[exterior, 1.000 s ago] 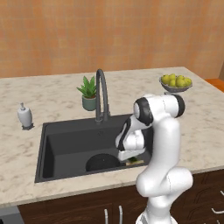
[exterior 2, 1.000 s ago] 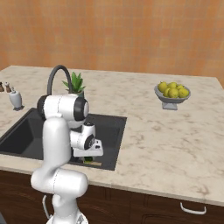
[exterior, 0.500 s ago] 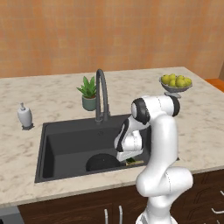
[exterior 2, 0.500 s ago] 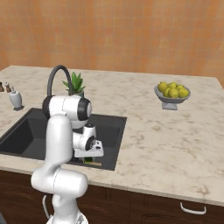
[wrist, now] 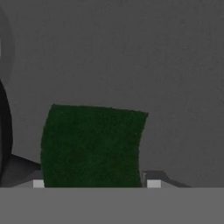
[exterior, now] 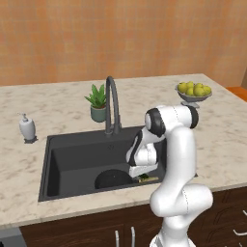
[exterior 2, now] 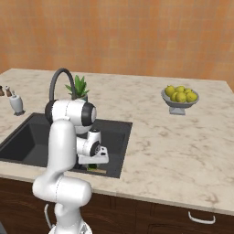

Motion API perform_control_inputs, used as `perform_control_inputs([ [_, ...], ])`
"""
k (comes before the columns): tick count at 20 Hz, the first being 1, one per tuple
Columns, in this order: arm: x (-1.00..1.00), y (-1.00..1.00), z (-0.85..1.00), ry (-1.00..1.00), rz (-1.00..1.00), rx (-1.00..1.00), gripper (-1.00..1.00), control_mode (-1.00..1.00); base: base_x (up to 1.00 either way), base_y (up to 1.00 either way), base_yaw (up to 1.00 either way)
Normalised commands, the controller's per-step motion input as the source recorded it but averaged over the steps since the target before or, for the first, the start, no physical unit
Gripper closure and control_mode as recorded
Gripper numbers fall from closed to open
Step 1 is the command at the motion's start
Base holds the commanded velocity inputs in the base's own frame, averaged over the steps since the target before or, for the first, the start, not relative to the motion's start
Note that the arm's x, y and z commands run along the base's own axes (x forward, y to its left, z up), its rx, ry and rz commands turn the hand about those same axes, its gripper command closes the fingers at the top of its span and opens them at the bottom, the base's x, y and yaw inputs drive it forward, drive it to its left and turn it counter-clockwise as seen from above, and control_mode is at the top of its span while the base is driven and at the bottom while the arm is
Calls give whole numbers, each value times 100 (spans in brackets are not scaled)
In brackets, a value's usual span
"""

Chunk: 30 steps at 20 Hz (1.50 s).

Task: Pick the pan and sponge and place them into the sink. Then turn on the water.

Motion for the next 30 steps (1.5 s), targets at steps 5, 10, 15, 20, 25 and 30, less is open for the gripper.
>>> perform_control_inputs([
  [5, -5, 1, 0, 0, 0, 0, -100, -100, 0, 0, 0],
  [10, -4, 0, 38, 0, 0, 1, -100, -100, 0, 0, 0],
  [15, -20, 0, 93, -6, 0, 0, -100, -100, 0, 0, 0],
  [20, -36, 0, 100, -10, 0, 0, -100, -100, 0, 0, 0],
  [25, -30, -3, 100, -8, 0, 0, -100, -100, 0, 0, 0],
  [30, -28, -8, 100, -9, -2, 0, -100, -100, 0, 0, 0],
])
